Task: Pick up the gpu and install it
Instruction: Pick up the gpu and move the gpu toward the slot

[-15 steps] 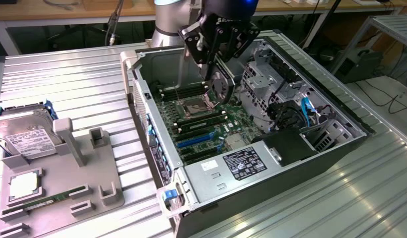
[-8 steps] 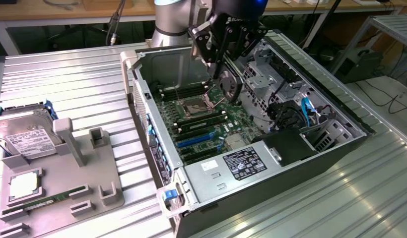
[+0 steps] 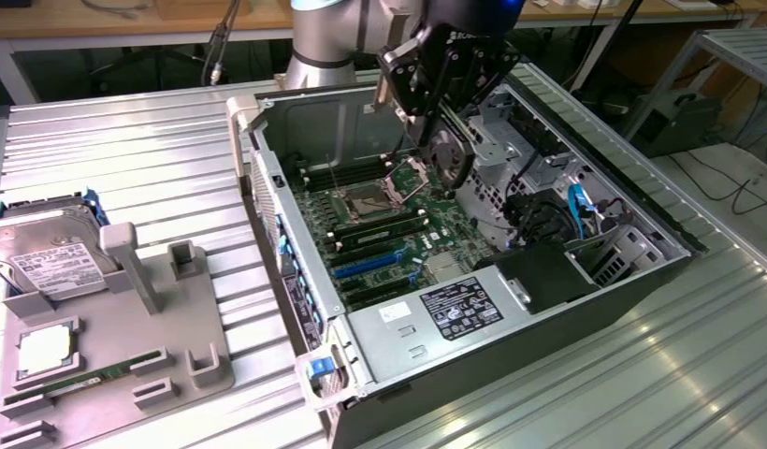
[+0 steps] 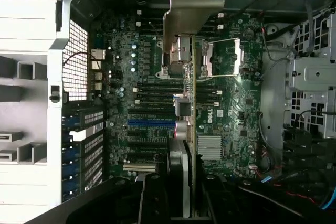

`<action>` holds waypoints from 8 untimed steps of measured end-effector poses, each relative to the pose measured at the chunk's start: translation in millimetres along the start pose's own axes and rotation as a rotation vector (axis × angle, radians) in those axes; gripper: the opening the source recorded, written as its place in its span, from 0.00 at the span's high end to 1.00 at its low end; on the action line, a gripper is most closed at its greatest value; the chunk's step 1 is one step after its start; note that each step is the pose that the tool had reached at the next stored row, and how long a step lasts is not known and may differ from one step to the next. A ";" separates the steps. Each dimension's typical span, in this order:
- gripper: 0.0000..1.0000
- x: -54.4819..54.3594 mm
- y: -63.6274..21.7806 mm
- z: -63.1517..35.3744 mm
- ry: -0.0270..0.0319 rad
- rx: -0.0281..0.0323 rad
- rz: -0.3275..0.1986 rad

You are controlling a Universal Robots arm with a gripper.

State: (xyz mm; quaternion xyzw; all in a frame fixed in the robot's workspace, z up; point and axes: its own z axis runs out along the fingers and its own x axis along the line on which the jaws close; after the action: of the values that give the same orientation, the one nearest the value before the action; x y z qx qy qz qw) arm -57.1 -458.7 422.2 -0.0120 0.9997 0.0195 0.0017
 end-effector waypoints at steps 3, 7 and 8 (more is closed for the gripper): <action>0.71 -7.5 -0.2 0.1 0.0000 0.0000 0.000; 0.71 -16.0 -0.5 0.3 0.0000 0.0001 0.000; 0.71 -16.0 -0.4 0.3 0.0000 0.0000 0.000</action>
State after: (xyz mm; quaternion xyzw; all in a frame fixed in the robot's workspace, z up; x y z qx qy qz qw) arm -41.0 -458.7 421.9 -0.0122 0.9997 0.0195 0.0017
